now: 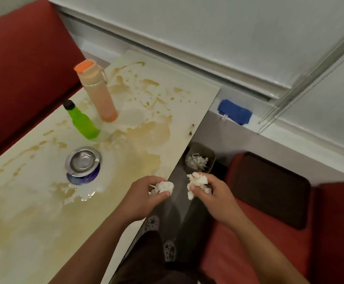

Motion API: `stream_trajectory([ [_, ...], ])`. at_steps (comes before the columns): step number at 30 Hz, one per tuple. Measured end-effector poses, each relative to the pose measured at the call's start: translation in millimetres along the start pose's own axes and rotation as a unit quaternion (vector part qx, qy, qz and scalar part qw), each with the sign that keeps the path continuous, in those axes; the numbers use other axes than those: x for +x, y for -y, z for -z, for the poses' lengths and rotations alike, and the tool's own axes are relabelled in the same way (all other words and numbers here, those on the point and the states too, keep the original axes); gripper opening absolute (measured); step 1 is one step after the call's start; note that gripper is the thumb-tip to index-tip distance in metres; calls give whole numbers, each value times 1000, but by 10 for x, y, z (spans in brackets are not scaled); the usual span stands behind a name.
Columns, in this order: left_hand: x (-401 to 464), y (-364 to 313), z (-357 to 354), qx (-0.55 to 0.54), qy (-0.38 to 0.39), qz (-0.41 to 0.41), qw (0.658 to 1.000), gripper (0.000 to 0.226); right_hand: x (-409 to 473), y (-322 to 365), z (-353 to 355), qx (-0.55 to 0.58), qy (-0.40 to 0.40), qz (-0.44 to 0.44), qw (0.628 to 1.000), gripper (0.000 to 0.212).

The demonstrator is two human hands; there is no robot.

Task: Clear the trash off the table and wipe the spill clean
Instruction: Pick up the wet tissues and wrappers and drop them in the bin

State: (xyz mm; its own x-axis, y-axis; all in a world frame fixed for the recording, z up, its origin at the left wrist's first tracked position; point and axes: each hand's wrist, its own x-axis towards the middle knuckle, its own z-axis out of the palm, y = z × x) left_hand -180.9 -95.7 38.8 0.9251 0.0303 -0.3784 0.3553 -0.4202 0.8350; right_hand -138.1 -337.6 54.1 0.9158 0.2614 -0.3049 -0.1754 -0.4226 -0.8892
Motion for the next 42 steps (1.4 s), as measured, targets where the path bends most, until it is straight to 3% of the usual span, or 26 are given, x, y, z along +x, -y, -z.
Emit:
stream_trajectory([
  [3,452,-168,-222,26,25,-25,999,42,166,-221,290,1,-26,-22,999,31],
  [7,1098,-348,-533,54,40,-43,997,32,523,-454,618,2,-68,-42,997,34],
  [17,2868,-224,-1612,89,47,23,995,39,2108,-1427,1139,47,-117,-109,986,31],
  [20,3297,-41,-1971,19,44,73,996,26,2540,-1833,1159,41,-113,-128,984,31],
  [23,3642,182,-2280,0,18,114,993,28,2894,-2237,1151,35,-112,-141,983,34],
  [31,4280,725,-2896,70,-99,176,977,20,3626,-3117,999,25,-94,-171,981,43],
  [38,4636,837,-3090,126,-99,198,967,26,4042,-3312,941,-65,-31,-152,986,59],
  [42,4750,919,-3157,183,-82,208,957,29,4157,-3414,937,-86,-43,-143,985,46],
])
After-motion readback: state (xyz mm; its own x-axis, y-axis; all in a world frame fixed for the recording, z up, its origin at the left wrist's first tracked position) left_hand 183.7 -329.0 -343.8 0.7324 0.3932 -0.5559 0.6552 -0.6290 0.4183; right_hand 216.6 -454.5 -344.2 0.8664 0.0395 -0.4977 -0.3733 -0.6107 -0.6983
